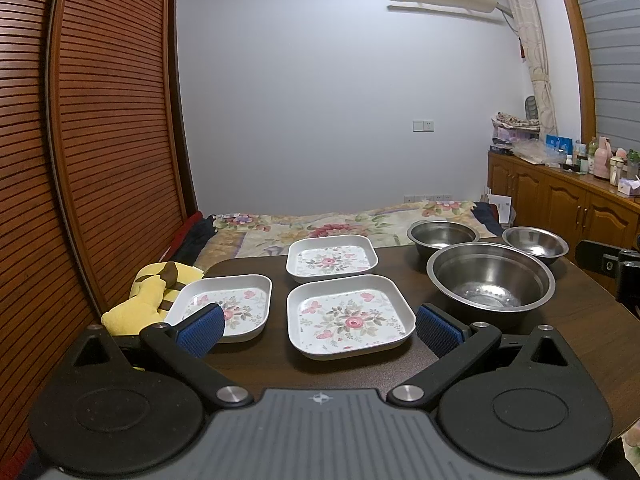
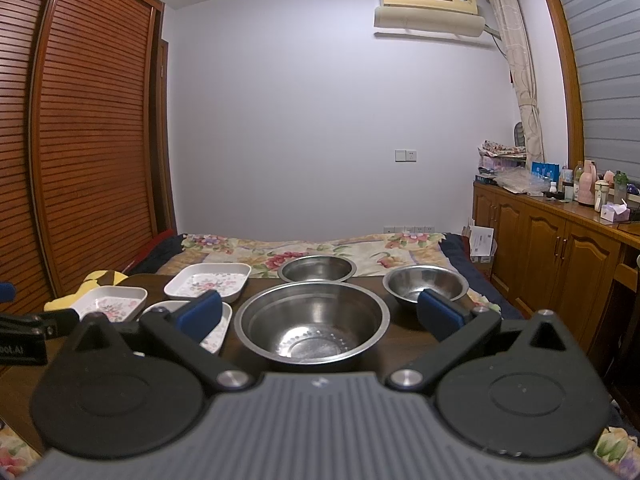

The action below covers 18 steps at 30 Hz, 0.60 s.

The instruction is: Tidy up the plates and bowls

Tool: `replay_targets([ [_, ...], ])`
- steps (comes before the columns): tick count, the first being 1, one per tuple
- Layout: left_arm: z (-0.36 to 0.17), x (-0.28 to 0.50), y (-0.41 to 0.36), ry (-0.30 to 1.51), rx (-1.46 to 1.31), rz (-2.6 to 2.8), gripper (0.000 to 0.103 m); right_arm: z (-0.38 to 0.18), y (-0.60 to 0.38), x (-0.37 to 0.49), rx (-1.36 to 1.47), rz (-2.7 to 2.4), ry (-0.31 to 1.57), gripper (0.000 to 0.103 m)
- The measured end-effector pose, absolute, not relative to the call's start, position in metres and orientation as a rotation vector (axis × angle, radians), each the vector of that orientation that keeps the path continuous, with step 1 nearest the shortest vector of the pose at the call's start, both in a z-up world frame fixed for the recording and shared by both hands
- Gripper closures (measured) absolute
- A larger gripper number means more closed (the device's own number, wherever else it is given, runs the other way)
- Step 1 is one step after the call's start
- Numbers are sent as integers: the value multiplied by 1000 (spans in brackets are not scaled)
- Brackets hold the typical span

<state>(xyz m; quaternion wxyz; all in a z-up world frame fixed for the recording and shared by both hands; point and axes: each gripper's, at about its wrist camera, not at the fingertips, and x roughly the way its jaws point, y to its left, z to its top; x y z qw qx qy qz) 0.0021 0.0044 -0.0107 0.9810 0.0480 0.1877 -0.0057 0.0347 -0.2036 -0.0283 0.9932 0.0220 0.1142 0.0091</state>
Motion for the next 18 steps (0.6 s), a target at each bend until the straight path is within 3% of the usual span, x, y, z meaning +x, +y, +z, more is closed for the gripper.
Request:
replay_targets([
  [18,-10,3,4,381,97,-12,0,-28,-201,35,43,16,224,0],
])
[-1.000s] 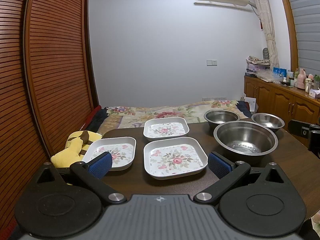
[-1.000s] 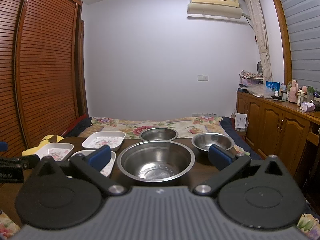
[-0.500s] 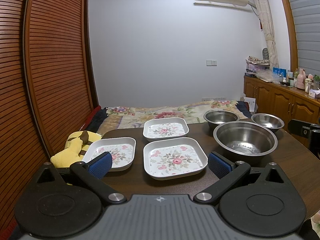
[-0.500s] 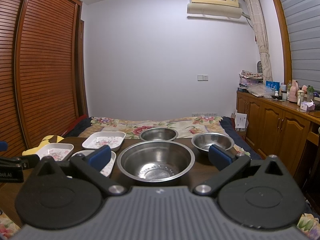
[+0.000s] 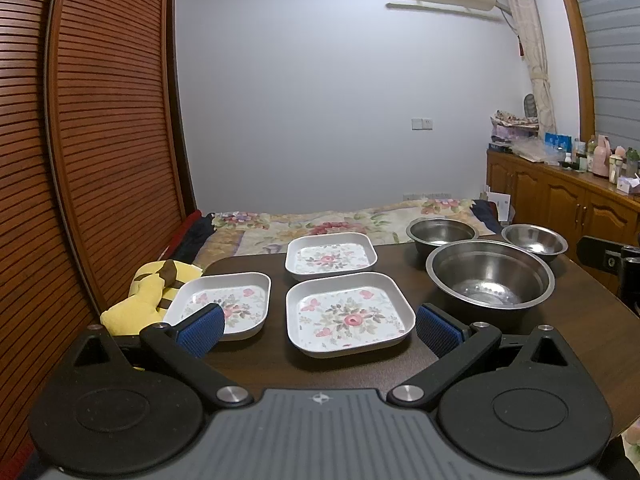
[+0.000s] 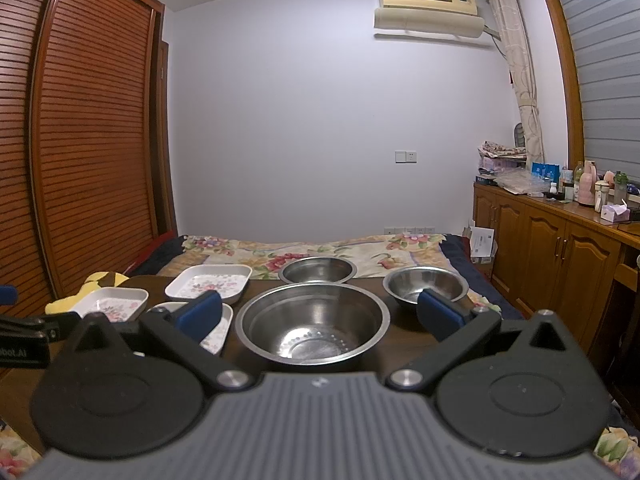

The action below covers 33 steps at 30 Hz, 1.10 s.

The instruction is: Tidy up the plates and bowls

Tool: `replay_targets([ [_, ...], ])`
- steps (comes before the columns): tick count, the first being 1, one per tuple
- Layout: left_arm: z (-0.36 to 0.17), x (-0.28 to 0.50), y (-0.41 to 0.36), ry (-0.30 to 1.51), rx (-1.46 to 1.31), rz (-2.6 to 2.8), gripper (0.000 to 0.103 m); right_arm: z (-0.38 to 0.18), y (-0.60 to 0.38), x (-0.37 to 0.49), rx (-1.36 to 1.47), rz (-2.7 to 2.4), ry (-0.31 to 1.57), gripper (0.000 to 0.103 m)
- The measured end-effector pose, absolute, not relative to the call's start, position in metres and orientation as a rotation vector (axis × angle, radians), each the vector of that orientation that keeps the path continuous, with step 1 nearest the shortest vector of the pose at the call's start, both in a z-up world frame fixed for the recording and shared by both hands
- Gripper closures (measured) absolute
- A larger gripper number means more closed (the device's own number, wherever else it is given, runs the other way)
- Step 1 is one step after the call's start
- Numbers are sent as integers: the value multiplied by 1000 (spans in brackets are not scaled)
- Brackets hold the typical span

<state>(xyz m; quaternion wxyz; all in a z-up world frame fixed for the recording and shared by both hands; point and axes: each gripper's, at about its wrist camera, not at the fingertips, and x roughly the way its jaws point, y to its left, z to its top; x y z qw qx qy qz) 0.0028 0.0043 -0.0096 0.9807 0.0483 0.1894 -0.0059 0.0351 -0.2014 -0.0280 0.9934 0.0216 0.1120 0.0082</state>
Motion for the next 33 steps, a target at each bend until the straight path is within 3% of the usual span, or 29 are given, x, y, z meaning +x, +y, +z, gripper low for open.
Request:
replay_targets([
  [27,-51,39,45,570,68,-32,0,-50,-147,69,-9,257,338,0],
  [31,-52,50,57,569,74,-22,0,-52,-133,81,-31,314,356,16],
  [33,-52,55,63,560,74,-26,0,-53,-127,87,-40,336,362,16],
])
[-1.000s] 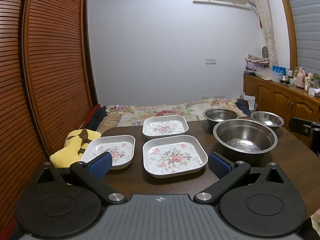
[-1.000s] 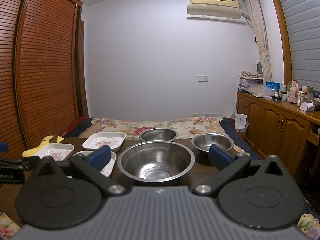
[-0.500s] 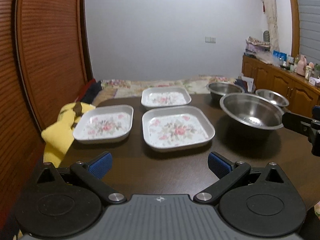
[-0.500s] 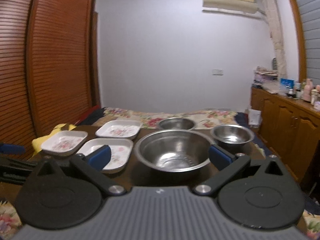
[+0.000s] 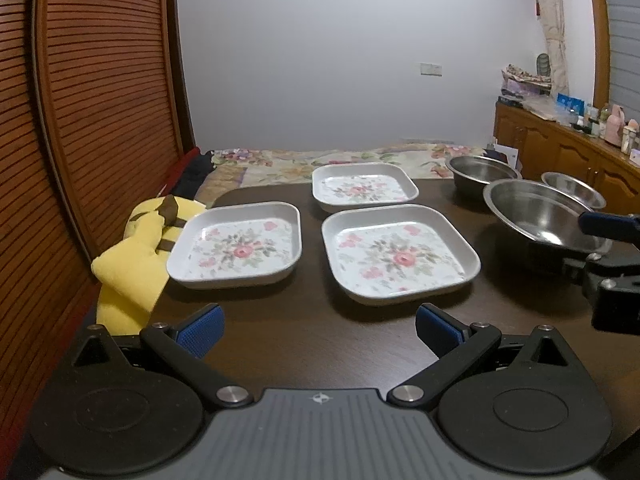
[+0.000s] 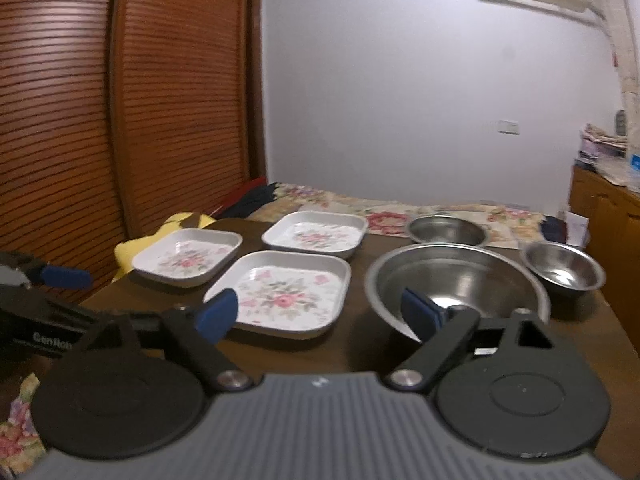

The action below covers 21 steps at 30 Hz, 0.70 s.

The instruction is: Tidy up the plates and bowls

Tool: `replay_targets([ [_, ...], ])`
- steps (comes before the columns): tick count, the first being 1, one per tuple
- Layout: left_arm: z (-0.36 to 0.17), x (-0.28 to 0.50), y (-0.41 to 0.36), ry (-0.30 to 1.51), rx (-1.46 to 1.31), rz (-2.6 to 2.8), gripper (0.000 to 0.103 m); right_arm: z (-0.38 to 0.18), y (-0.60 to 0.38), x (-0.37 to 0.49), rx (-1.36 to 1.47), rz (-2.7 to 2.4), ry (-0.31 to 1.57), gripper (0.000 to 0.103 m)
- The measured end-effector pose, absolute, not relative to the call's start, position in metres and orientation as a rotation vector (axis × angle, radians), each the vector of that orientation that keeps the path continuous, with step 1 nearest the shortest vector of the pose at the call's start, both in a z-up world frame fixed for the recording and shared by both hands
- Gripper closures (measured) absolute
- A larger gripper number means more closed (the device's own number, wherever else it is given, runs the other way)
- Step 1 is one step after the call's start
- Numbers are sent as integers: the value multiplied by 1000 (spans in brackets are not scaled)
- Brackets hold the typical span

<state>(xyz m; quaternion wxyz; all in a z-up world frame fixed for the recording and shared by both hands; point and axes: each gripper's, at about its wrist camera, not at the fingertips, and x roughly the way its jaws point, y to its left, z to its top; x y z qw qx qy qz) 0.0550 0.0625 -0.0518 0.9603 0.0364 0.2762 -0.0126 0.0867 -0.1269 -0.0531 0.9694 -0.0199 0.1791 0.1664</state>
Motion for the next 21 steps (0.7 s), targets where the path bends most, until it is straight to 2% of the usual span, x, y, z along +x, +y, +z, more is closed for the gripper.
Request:
replay_targets([
  [11,-53,85,79,531,59,-72,2,-67,-111,118,-41,361,463,44],
  [14,-56,93,80,544,40,-100,5,-72,-109,124,-48,351,479,47],
  [21,-63,114,78,566,29,-142,24,-82,-99,137,-97,331,490,48],
])
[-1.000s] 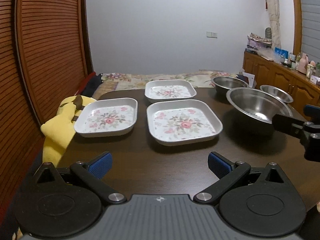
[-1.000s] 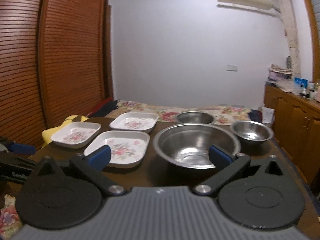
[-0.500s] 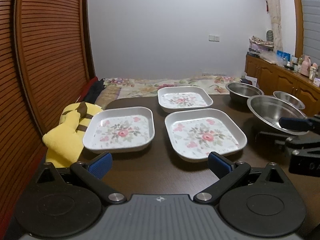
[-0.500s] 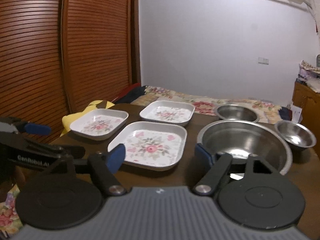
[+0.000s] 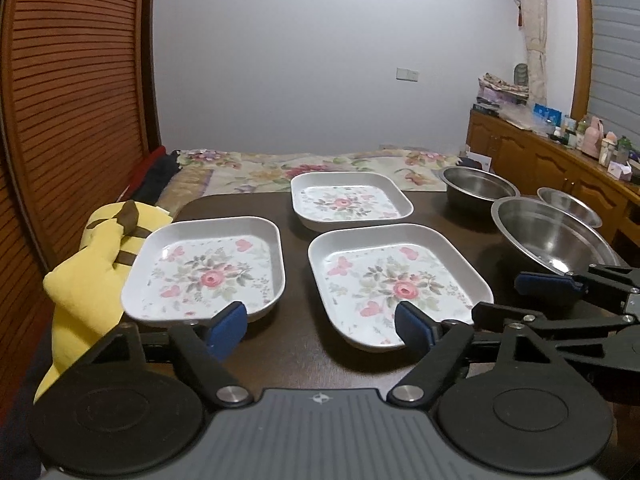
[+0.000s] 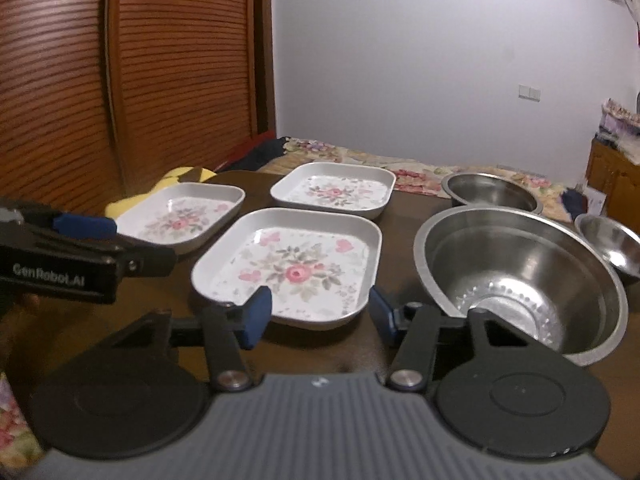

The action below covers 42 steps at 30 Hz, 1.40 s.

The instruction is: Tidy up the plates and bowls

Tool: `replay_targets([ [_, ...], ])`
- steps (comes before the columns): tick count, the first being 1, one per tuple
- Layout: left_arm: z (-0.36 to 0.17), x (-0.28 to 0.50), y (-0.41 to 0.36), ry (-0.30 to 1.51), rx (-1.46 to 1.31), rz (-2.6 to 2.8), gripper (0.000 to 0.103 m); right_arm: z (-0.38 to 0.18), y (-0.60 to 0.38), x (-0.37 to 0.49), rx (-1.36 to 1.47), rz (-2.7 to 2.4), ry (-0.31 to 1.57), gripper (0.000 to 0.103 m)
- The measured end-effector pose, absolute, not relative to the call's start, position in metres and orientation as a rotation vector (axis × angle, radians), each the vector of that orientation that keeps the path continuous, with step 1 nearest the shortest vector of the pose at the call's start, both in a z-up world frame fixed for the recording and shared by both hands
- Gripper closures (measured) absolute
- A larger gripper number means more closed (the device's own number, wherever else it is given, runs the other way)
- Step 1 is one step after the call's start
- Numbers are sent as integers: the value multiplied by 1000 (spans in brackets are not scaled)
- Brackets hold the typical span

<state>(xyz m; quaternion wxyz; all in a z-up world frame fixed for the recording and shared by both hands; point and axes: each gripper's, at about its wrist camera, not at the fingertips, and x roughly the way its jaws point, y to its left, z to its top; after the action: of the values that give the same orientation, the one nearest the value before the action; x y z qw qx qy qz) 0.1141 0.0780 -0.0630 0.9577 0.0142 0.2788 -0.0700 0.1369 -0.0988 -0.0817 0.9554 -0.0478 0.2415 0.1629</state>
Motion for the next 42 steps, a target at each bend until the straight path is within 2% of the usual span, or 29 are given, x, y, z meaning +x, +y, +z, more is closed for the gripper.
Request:
replay_targets([
  [3,-66,123,79,565,30,-150,33,-84,-97,142,-97,329,500,48],
  [17,-81,151,72,600,13,-226,59,-92,-99,151,-111,357,529,48],
  [25,-90,164,72,622,38,-224,66,-93,-86,158,-152,296,514,48],
  [33,-96,169,74,644,51,-245,77,-98,-74,165,-191,231,523,49],
  [40,-98,172,74,639,65,-254,77,-101,-75,168,-181,176,536,49],
  [42,-98,171,74,637,68,-261,80,-101,-75,168,-171,174,542,49],
])
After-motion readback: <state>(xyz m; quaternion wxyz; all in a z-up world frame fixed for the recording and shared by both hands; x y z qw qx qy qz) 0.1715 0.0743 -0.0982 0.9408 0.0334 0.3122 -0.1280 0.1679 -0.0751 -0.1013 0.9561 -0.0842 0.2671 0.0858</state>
